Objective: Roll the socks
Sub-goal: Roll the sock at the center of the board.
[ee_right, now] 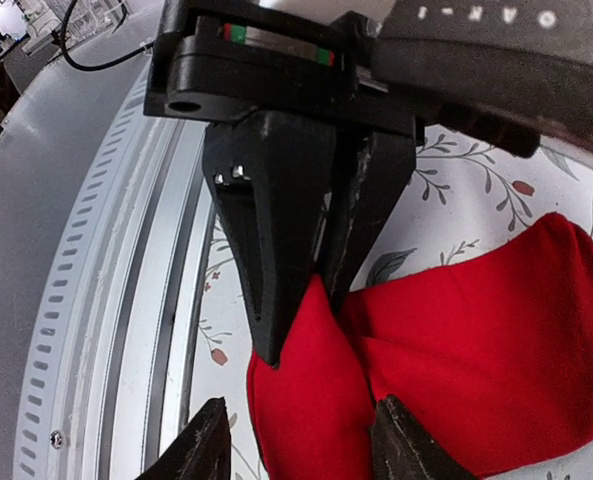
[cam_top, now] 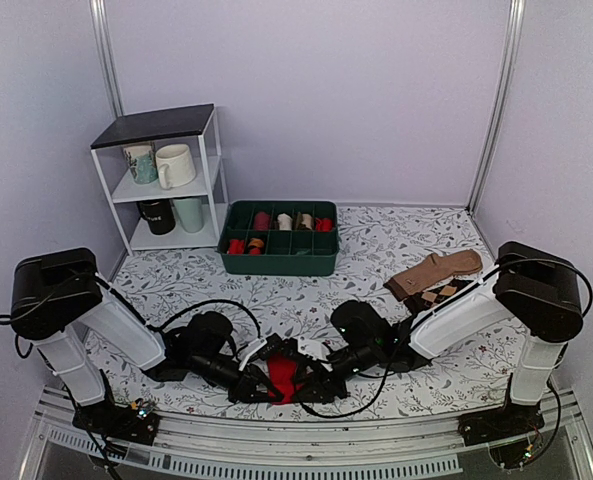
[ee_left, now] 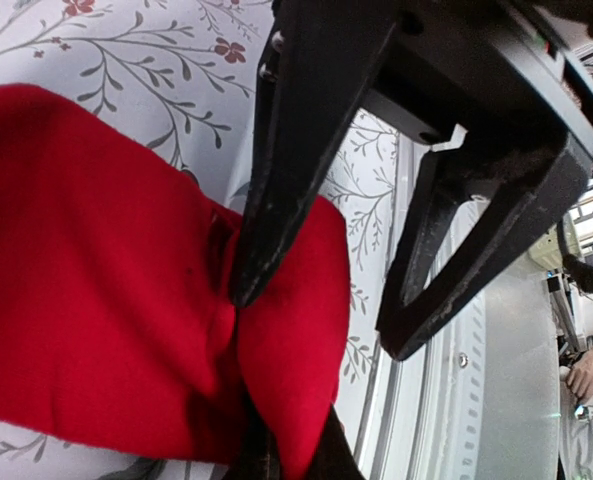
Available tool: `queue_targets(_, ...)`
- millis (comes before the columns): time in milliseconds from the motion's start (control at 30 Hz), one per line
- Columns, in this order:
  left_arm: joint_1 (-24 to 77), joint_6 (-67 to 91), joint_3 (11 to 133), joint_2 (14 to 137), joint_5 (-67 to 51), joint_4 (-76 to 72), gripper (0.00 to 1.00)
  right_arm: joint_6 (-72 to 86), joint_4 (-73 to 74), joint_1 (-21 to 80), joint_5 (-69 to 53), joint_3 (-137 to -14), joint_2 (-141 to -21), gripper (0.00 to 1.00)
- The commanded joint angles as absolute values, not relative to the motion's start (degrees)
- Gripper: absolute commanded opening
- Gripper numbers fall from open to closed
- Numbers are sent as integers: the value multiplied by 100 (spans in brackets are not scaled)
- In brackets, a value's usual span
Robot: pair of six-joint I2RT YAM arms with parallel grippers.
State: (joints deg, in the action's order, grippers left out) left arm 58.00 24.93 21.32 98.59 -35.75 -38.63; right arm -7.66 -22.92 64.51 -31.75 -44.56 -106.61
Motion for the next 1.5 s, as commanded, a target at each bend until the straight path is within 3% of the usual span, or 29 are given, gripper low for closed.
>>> queue_targets(0, 5804, 2479, 1894, 10092, -3486, -2988, 0, -741, -1915, 6495, -2943, -4253, -10436, 49)
queue_targets(233, 5801, 2461, 1925, 10110, -3498, -2962, 0, -879, -1975, 6493, -2758, -3995, -9737, 53)
queue_targets(767, 5806, 2426, 1952, 10100, -3489, -2901, 0, -636, -2312, 6488, -3026, -4281, -10529, 52)
queue_targets(867, 5806, 2419, 1940, 10112, -3480, -2917, 0, -594, -2318, 6491, -3025, -4296, -10593, 47)
queue_targets(1133, 5802, 2331, 2003, 10024, -3306, -2837, 2, -236, -2014, 6414, -3273, -4576, -10922, 16)
queue_targets(1300, 5818, 1933, 2186, 9421, -2673, -2273, 16, 470, -1523, 6189, -3570, -4708, -11235, 13)
queue_targets(1467, 5860, 1557, 2086, 8359, -2110, -2050, 18, 585, -372, 6145, -3703, -5069, -11398, 12)
